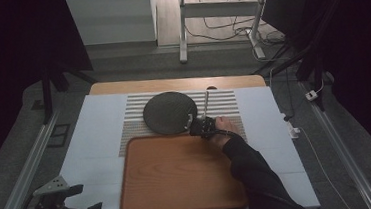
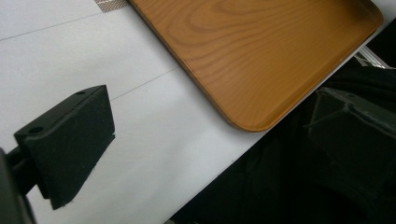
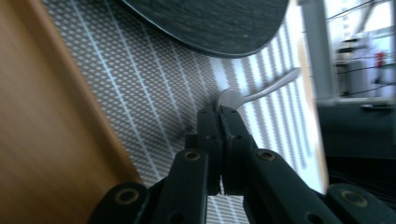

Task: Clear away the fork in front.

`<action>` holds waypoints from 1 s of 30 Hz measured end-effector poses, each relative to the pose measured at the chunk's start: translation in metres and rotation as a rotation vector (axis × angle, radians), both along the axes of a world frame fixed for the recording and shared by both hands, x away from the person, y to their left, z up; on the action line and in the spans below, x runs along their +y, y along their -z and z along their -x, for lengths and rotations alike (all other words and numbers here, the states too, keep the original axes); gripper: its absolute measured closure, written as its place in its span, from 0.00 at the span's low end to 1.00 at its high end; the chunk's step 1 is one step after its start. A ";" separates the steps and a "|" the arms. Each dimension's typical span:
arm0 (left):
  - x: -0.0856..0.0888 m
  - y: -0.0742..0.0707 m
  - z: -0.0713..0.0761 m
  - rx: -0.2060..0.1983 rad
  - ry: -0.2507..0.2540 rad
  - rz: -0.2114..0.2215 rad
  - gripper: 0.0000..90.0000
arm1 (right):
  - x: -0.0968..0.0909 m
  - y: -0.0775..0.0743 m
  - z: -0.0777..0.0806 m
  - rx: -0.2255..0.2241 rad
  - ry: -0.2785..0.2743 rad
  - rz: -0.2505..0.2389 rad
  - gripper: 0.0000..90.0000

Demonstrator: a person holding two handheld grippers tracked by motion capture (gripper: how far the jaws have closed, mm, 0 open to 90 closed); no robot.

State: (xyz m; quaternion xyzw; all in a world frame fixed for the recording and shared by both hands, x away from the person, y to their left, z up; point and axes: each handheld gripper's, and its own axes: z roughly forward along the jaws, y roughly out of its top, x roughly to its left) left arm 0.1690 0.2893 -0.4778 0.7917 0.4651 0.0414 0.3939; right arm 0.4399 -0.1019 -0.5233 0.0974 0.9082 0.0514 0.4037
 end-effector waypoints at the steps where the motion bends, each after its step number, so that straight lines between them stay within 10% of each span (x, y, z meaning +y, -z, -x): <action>1: 0.000 0.000 0.000 0.000 0.000 0.000 0.00 | 0.000 0.000 0.001 -0.012 0.003 0.004 0.98; 15: 0.000 -0.001 0.001 -0.011 -0.001 -0.001 0.00 | -0.010 -0.022 0.024 -0.010 -0.032 -0.016 0.99; 30: -0.003 -0.003 0.001 -0.034 0.035 0.016 0.00 | -0.032 -0.054 0.065 0.065 -0.022 -0.263 0.99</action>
